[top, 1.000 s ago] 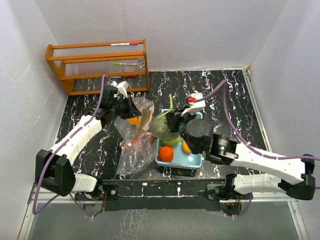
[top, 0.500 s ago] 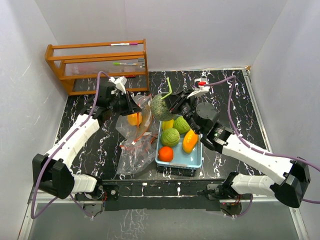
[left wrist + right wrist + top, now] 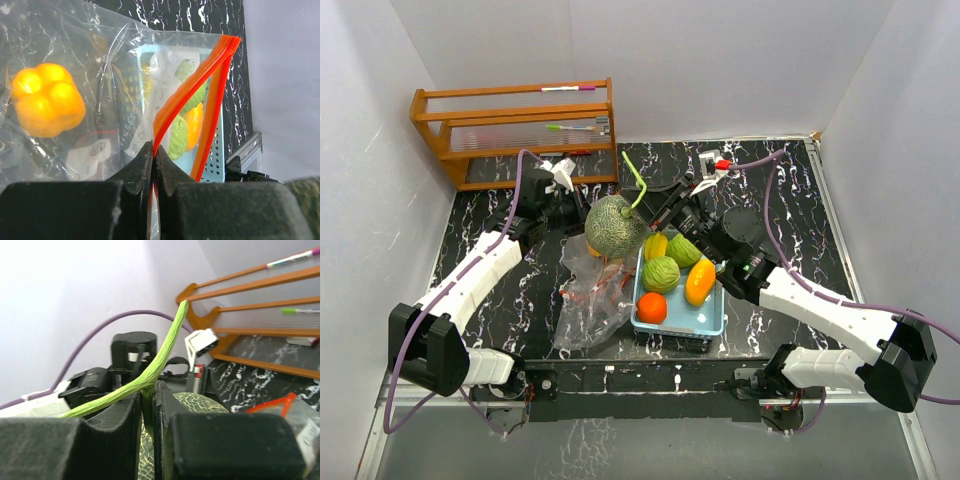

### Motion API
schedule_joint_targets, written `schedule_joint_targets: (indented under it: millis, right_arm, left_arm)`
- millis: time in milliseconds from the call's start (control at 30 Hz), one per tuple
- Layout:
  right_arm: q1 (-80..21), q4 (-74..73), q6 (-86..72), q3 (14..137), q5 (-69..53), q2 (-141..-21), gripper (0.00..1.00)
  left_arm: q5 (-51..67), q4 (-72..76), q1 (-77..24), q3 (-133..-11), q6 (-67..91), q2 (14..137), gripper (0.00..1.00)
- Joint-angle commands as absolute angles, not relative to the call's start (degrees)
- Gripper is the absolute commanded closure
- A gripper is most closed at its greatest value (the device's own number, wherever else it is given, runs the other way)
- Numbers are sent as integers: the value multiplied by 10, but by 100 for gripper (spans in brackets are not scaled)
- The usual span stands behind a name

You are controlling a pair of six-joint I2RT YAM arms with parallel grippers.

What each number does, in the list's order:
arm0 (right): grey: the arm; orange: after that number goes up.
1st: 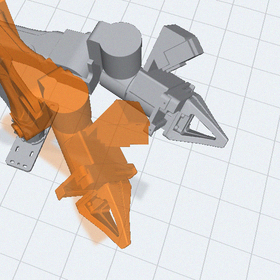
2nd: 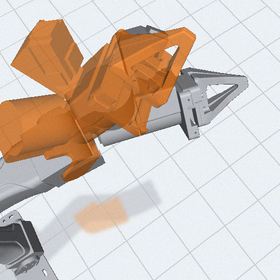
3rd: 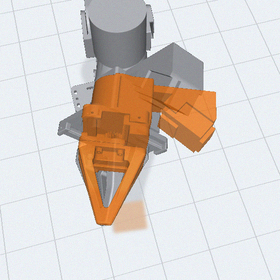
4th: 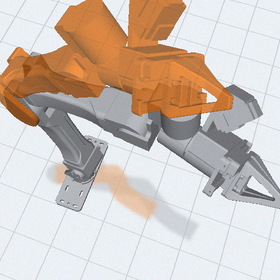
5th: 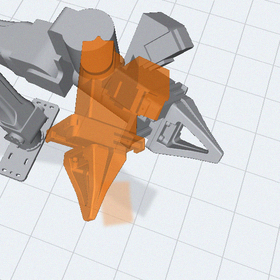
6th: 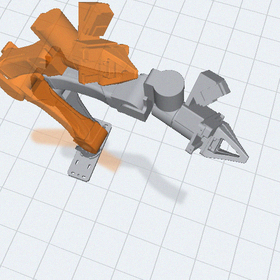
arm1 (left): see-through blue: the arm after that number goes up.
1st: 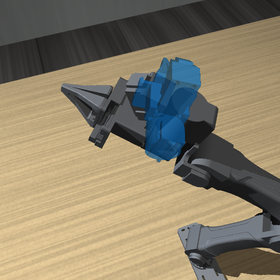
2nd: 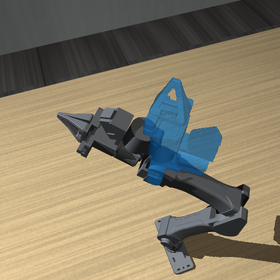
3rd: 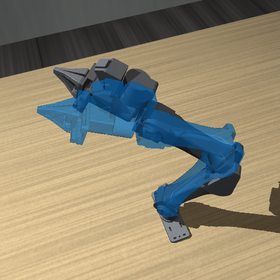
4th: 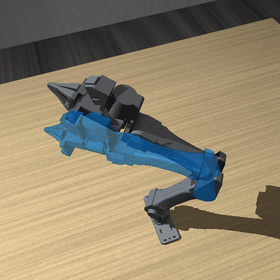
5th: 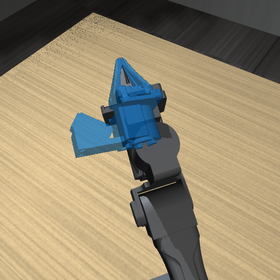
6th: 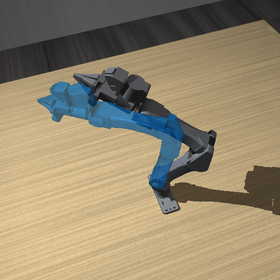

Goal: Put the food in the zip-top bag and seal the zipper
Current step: Place the fake vegetable in the zipper food storage bag.

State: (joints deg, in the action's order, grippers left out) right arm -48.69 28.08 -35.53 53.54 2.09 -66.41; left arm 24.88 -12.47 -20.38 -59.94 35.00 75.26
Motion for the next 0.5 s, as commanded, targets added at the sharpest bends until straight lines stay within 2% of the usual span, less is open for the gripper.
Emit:
schedule_joint_targets:
  millis: [0, 333, 467]
  right_arm:
    - [-484, 401, -381, 523, -34, -652, 92]
    - [-423, 577, -480, 428, -88, -739, 92]
    - [-412, 536, -488, 415, -43, -746, 92]
  left_arm:
    - [259, -106, -205, -599, 363, 748, 100]
    - [315, -82, -205, -600, 409, 724, 100]
    - [338, -81, -205, -593, 417, 714, 100]
